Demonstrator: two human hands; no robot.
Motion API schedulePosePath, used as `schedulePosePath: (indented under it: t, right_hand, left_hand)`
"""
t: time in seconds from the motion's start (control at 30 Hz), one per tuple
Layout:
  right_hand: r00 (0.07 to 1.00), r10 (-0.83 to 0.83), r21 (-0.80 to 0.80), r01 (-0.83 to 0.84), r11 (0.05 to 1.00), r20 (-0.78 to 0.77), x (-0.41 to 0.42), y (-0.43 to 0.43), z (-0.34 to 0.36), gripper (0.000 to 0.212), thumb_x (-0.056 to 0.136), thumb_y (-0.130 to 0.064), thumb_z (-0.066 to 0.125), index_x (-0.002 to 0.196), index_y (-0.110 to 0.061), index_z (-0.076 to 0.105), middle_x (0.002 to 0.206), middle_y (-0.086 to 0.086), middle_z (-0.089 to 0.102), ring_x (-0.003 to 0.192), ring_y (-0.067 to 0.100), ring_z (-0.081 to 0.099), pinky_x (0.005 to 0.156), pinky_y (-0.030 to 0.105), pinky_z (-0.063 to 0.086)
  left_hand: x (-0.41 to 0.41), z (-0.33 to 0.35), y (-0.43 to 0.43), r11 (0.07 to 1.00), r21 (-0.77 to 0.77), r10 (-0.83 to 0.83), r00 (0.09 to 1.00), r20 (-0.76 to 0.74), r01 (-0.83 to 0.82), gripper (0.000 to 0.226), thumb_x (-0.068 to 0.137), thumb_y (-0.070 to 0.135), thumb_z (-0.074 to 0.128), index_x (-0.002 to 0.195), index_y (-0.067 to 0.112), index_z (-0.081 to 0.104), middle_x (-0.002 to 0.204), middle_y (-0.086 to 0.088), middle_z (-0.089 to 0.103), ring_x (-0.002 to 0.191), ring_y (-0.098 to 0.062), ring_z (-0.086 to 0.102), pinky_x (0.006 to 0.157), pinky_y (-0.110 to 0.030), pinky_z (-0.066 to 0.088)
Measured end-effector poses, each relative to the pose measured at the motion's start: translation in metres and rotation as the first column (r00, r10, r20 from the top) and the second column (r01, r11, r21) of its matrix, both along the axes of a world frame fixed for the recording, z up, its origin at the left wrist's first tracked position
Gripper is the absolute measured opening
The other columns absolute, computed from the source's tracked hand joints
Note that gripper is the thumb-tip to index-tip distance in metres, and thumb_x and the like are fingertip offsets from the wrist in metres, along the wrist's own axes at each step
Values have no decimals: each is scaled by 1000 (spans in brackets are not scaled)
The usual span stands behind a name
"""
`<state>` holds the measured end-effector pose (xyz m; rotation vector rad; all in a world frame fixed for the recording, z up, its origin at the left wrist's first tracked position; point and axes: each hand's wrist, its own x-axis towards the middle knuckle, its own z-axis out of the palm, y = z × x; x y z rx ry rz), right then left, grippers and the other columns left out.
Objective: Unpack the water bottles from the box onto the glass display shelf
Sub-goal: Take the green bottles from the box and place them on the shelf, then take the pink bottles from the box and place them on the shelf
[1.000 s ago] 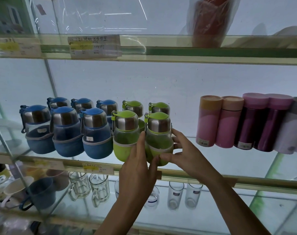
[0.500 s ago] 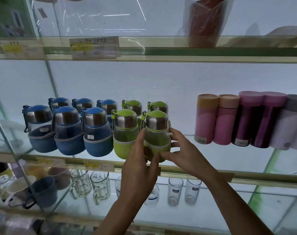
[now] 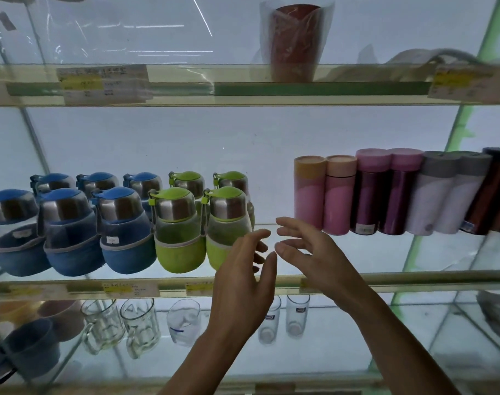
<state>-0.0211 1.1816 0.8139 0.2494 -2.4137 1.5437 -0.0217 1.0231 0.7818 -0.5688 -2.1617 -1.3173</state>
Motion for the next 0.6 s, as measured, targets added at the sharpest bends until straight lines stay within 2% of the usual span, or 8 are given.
schedulePosePath:
  t: [0.17, 0.27, 0.4, 0.6]
  right_hand:
    - [995, -89, -40, 87, 995, -36, 20, 23, 5, 40, 99, -26, 68, 136, -37, 60, 129, -19, 67, 112, -5, 64, 93, 20, 52]
    - [985, -166, -59, 164, 985, -45, 32, 41, 5, 38, 99, -22, 67, 134, -35, 62, 124, -21, 69, 111, -5, 65, 88, 14, 52]
    - [961, -275, -69, 272, 960, -33, 48, 61, 4, 38, 99, -19, 67, 133, -36, 62, 125, -16, 69, 111, -4, 65, 85, 11, 51]
    - [893, -450, -94, 448, 889, 2, 72, 80, -5, 37, 100, -17, 65, 131, -38, 63, 126, -11, 70, 113, 2, 67, 96, 23, 52]
  left_hand:
    - [0, 5, 25, 987, 44, -156, 987, 35, 154, 37, 100, 26, 60, 136, 33, 53, 123, 21, 59, 111, 0, 60, 84, -18, 54]
    - [-3, 9, 45, 966, 67, -253, 967, 39, 250, 39, 99, 27, 61, 135, 38, 50, 128, 25, 56, 114, 5, 58, 87, -12, 51]
    - [-6, 7, 73, 912, 86, -405, 913, 38, 401, 39, 99, 26, 63, 136, 33, 51, 128, 22, 56, 116, 3, 59, 91, -18, 53]
    - [-14, 4, 108, 786, 112, -616, 786, 51, 608, 46, 99, 13, 62, 139, 31, 50, 133, 17, 55, 120, 0, 58, 89, -19, 54]
